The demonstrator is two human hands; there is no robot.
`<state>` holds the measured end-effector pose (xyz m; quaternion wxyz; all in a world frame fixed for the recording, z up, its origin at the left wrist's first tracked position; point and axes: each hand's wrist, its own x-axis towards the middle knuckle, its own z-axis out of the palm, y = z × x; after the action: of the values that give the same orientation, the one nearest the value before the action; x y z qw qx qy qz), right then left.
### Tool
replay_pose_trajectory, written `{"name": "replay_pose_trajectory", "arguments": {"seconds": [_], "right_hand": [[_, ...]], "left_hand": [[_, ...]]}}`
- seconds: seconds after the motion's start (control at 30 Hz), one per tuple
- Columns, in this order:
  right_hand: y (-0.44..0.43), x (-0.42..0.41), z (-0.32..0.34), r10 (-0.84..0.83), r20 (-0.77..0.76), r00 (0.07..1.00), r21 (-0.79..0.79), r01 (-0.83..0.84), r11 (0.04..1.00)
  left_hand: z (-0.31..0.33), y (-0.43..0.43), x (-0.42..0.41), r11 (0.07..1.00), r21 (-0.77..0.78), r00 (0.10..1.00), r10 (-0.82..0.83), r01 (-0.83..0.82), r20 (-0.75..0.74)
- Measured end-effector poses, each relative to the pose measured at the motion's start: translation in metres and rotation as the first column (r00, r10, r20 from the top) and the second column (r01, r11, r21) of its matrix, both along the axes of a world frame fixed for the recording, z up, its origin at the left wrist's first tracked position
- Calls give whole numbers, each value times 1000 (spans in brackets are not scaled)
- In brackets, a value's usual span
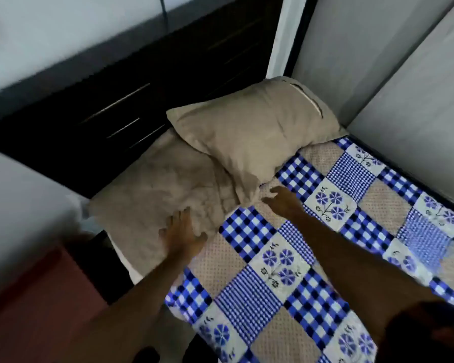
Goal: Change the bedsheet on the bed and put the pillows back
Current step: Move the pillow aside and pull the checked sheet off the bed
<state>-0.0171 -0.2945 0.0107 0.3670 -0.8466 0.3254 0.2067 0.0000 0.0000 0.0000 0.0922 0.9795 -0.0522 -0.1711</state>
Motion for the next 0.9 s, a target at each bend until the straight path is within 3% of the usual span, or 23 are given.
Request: {"name": "replay_pose_trajectory", "arguments": {"seconds": [0.1, 0.17, 0.3, 0.4, 0.5, 0.67, 0.8, 0.9], "right_hand": [[-13, 60, -15, -362, 63, 930, 193, 344, 919], [-22, 93, -28, -587, 55, 807, 368, 530, 764], [-38, 145, -51, -810, -109, 576, 565, 706, 426], [-61, 173, -92, -878, -118, 464, 672, 688, 274], [-87, 181, -119, -881, -126, 455, 654, 707, 271], [-72, 181, -64, -839, -125, 529, 685, 658, 312], [-94, 175, -35, -893, -15, 450, 716, 628, 305], [-116, 152, -3, -883, 34, 469, 687, 630, 361]], "left_hand": [[-27, -17, 60, 997, 82, 999, 18, -14, -48], [-44, -29, 90, 986, 168, 994, 23, -5, -103], [-84, -40, 106, 955, 271, 972, -53, 117, -231], [-107, -31, 105, 948, 264, 968, -121, 178, -218], [-119, -22, 116, 930, 282, 967, -199, 237, -156], [-126, -7, 139, 930, 226, 957, -280, 289, -74], [-98, -6, 168, 961, 78, 952, -248, 265, -182], [-73, -3, 177, 982, -5, 968, -187, 189, -169]]}}
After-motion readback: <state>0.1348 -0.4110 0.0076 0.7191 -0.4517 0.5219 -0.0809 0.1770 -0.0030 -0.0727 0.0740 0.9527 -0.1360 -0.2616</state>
